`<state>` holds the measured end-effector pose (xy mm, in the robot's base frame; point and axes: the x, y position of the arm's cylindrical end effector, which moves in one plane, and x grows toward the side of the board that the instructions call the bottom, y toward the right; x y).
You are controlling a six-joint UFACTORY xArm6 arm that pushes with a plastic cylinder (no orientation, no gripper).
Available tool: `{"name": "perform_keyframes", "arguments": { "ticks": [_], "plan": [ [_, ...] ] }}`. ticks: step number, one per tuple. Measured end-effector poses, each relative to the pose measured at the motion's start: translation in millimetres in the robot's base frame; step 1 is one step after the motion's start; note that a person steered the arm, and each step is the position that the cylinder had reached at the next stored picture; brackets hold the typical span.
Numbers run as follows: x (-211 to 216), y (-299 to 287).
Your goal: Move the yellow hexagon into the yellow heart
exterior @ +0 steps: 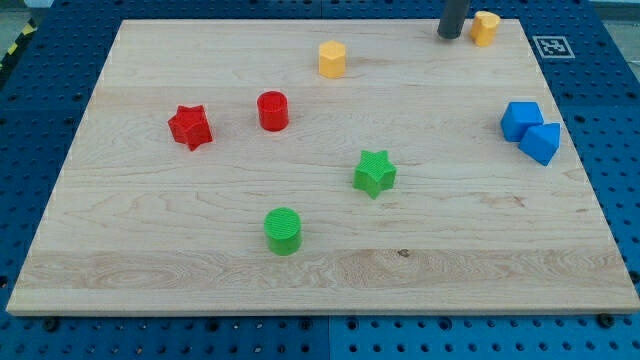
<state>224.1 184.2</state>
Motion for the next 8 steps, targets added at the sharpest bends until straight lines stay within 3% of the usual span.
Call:
{"name": "perform_keyframes", "arguments": {
  "ticks": [2,6,7,8],
  "plan": [
    [26,-7],
    [124,-131],
    [124,-189],
    [94,-220]
  ]
}}
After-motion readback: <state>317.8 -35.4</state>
